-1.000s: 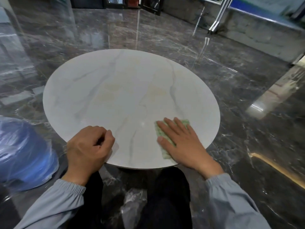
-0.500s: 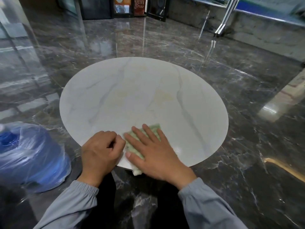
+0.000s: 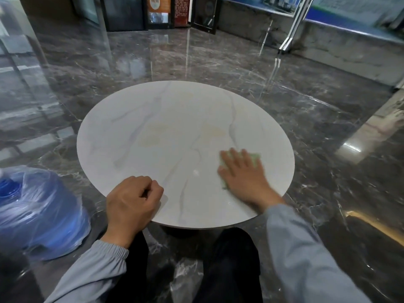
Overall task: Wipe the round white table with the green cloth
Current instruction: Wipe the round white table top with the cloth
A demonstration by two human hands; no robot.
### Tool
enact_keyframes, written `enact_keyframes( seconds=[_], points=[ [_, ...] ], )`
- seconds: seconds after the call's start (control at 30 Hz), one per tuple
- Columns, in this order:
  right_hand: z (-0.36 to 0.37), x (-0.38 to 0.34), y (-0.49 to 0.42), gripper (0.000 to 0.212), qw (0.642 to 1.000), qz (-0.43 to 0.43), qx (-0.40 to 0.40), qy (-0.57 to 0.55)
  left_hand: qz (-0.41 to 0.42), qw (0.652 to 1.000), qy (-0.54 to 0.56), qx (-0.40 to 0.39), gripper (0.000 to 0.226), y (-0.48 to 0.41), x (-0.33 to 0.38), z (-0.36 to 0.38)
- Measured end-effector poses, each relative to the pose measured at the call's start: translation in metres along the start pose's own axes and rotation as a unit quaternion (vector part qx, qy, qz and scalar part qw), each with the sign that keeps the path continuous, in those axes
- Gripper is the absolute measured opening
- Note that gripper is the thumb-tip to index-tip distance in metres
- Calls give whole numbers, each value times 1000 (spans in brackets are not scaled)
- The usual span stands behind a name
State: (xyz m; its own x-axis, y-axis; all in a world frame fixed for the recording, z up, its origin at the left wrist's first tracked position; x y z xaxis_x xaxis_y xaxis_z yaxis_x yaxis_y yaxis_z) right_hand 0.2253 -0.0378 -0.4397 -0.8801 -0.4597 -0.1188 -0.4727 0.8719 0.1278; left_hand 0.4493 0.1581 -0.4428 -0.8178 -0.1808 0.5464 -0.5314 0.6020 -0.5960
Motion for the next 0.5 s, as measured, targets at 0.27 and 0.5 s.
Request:
enact_keyframes(
  seconds=[0.27,0.5],
  points=[
    [13,-64,50,61,975,-222,6,-15,1,1000,-15,-6,37,0,-3,2],
    [-18,105,-20,66,994,102,23,-28,-24,998,-29,-47,35,-1,1,-3]
  ],
)
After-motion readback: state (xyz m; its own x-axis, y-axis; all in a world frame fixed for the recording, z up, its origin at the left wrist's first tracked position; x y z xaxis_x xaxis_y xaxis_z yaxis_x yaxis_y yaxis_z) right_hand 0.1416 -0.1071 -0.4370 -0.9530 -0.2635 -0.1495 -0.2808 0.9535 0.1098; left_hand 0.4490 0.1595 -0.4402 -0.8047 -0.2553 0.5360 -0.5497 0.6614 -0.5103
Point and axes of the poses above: each hand's wrist, its own y-axis away from the middle knuckle, its own z-axis out of the palm, x = y × z, the point moved 3 cm from there along -y, towards the middle knuckle, and after that the axes turned 3 degrees about x, right-handed, at the moved point
